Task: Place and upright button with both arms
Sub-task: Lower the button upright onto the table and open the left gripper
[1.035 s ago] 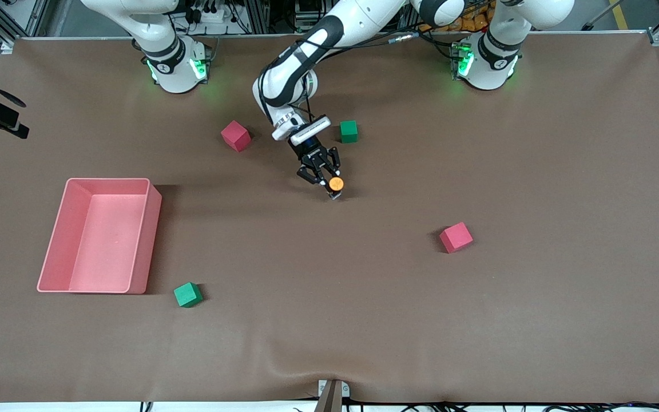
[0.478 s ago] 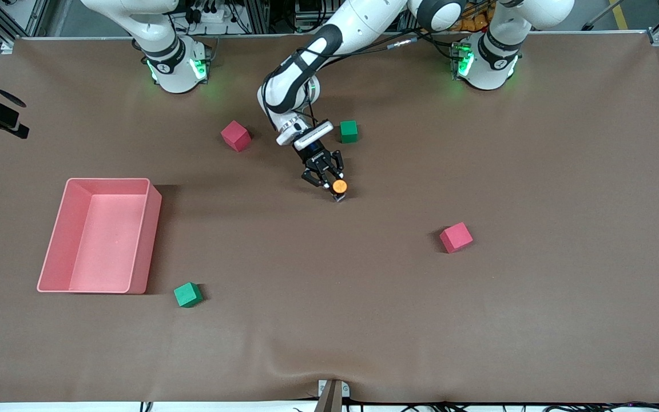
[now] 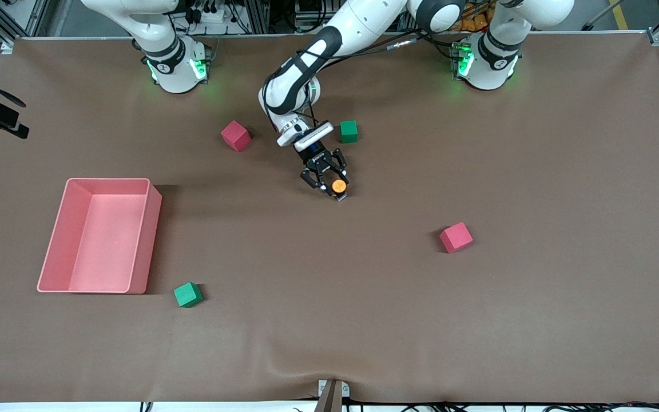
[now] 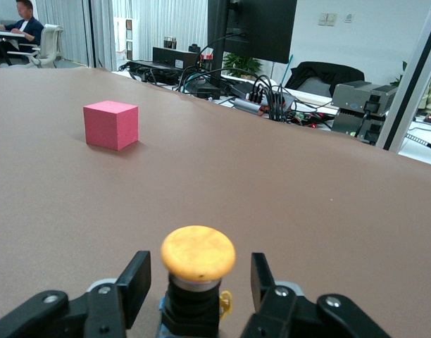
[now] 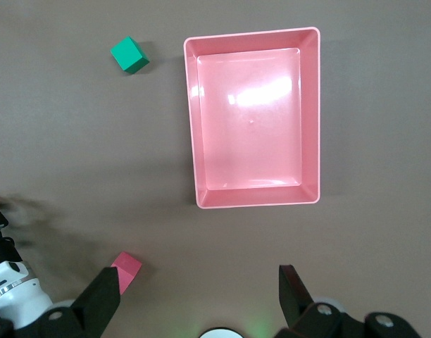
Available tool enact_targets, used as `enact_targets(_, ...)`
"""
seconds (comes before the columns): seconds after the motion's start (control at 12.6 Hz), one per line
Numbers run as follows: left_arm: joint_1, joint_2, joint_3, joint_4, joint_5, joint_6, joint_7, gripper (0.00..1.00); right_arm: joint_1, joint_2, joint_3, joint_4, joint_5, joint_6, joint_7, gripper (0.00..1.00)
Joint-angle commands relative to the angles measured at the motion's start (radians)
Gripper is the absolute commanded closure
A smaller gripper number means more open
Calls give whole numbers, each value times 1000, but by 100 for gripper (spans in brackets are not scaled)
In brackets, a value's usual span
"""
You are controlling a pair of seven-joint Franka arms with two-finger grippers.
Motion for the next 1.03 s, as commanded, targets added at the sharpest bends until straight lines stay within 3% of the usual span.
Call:
enact_targets(0.0,-7,8,3,22,25,-12,34,34,-6,10,0,22,7,-16,-3,0)
enact_targets(0.64,-7,-107,-40,26,-14,-15,314,31,-6,10,0,22,6,-16,-3,0)
enact_targets(0.96,28,-287,-32,42,-200,-15,703,30,-6,10,0,22,6,-17,-3,0)
